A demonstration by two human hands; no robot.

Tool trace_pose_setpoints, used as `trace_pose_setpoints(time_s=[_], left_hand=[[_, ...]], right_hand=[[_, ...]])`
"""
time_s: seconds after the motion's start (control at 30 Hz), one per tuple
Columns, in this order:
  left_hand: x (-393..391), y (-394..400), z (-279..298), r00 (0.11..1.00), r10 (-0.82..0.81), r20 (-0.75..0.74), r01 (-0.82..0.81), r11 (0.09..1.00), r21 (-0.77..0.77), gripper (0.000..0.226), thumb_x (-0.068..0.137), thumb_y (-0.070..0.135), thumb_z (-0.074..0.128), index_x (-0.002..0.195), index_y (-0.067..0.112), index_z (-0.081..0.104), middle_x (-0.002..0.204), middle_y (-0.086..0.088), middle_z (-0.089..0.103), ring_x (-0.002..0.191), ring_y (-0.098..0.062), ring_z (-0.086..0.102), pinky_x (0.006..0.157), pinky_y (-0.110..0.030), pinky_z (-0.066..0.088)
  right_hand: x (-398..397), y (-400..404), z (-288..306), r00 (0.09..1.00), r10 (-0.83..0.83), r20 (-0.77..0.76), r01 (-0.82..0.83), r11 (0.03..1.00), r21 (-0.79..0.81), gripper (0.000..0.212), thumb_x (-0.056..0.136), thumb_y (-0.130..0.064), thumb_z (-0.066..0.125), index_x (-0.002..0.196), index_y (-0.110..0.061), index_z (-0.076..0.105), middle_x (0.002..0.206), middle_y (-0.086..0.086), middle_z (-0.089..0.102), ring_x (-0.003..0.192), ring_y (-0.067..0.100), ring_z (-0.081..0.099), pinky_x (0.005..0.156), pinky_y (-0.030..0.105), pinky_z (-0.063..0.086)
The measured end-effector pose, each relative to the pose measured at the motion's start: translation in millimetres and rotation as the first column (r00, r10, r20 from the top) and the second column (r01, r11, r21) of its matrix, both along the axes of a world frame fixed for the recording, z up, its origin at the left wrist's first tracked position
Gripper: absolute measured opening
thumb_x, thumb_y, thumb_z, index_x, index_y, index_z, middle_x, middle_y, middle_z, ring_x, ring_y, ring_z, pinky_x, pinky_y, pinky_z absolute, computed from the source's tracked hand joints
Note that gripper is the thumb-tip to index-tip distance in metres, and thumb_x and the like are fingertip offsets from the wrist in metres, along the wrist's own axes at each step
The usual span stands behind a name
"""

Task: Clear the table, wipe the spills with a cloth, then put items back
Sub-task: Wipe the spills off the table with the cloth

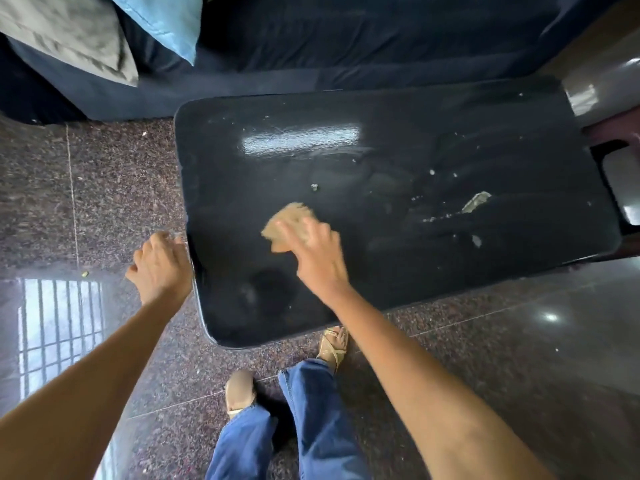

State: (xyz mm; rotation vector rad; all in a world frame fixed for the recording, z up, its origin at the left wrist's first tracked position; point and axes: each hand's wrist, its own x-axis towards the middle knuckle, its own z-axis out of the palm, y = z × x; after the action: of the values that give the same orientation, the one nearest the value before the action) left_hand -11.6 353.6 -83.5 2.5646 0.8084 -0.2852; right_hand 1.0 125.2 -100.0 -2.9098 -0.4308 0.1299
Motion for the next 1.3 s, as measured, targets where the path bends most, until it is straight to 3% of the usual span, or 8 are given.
trace_pose_setpoints(time_s=[0.2,0.33,0.5,0.6,0.67,0.83,1.1,1.3], left_hand=[[15.6,-22.8,4.9,0.999,0.022,0.038,-0.024,0.999,0.048,0.039,0.098,0.025,0.036,0.128,0.001,0.046,0.130,-0.025,0.048,0.123,-0.041,0.039,0.103,-0.053,0.026],[19.7,-48.7,4.6,0.995,0.069,0.066,-0.075,0.992,0.101,0.040,0.097,0.024,0.041,0.130,0.002,0.045,0.130,-0.026,0.045,0.124,-0.041,0.036,0.103,-0.053,0.025],[42.3,-105.4,10.5,0.985,0.119,0.127,-0.133,0.985,0.112,0.041,0.097,0.024,0.041,0.134,0.006,0.042,0.135,-0.025,0.042,0.127,-0.041,0.034,0.104,-0.053,0.024],[63.9,-133.7,12.6,0.982,0.110,0.154,-0.128,0.986,0.111,0.041,0.097,0.024,0.039,0.135,0.007,0.042,0.138,-0.023,0.041,0.128,-0.040,0.033,0.105,-0.054,0.022],[73.5,-141.4,12.7,0.984,0.080,0.156,-0.100,0.987,0.123,0.042,0.098,0.025,0.039,0.135,0.007,0.041,0.137,-0.022,0.041,0.128,-0.040,0.033,0.105,-0.054,0.022],[84.2,-137.3,14.1,0.988,0.058,0.146,-0.081,0.985,0.152,0.042,0.098,0.025,0.039,0.134,0.006,0.042,0.136,-0.023,0.043,0.128,-0.041,0.033,0.106,-0.054,0.022],[93.3,-153.1,17.5,0.992,0.091,0.089,-0.098,0.993,0.070,0.041,0.097,0.026,0.039,0.134,0.007,0.043,0.136,-0.023,0.043,0.128,-0.040,0.033,0.106,-0.053,0.020],[107.4,-171.0,23.3,0.996,0.030,0.088,-0.033,0.999,0.038,0.042,0.098,0.026,0.037,0.136,0.007,0.041,0.138,-0.021,0.042,0.129,-0.039,0.031,0.108,-0.052,0.019]], right_hand=[[35.7,-131.0,-6.6,0.794,-0.607,-0.012,0.603,0.791,-0.107,0.071,0.078,0.000,0.048,0.142,-0.028,0.036,0.137,0.023,0.036,0.103,0.040,0.043,0.083,0.045,0.037],[45.8,-100.0,-4.5,0.664,-0.747,-0.036,0.746,0.665,-0.024,0.074,0.074,-0.001,0.050,0.143,-0.024,0.036,0.137,0.028,0.035,0.103,0.041,0.044,0.081,0.045,0.038],[10.0,-32.0,-7.9,0.990,-0.139,-0.023,0.138,0.990,-0.035,0.080,0.060,-0.021,0.070,0.135,-0.030,0.042,0.118,0.014,0.054,0.082,0.027,0.049,0.064,0.035,0.039],[20.4,-32.6,-16.3,0.989,0.142,-0.030,-0.144,0.988,-0.061,0.079,0.066,-0.023,0.068,0.139,-0.033,0.039,0.124,0.009,0.049,0.089,0.023,0.049,0.068,0.035,0.042],[35.0,-48.5,-15.9,0.989,0.144,-0.036,-0.145,0.988,-0.051,0.079,0.066,-0.019,0.068,0.138,-0.035,0.039,0.125,0.006,0.045,0.091,0.023,0.048,0.071,0.035,0.042],[88.8,-158.6,-7.9,0.944,-0.330,-0.022,0.328,0.943,-0.060,0.076,0.062,-0.007,0.063,0.131,-0.033,0.046,0.120,0.013,0.050,0.082,0.031,0.049,0.064,0.037,0.038],[124.8,-275.9,-5.0,0.532,-0.843,-0.084,0.831,0.538,-0.139,0.079,0.081,-0.004,0.052,0.149,-0.027,0.018,0.141,0.024,0.026,0.116,0.039,0.035,0.095,0.047,0.035],[55.2,-116.0,-3.7,0.915,-0.397,-0.074,0.401,0.915,0.050,0.076,0.062,-0.011,0.061,0.134,-0.027,0.041,0.115,0.017,0.052,0.085,0.031,0.050,0.066,0.038,0.044]])
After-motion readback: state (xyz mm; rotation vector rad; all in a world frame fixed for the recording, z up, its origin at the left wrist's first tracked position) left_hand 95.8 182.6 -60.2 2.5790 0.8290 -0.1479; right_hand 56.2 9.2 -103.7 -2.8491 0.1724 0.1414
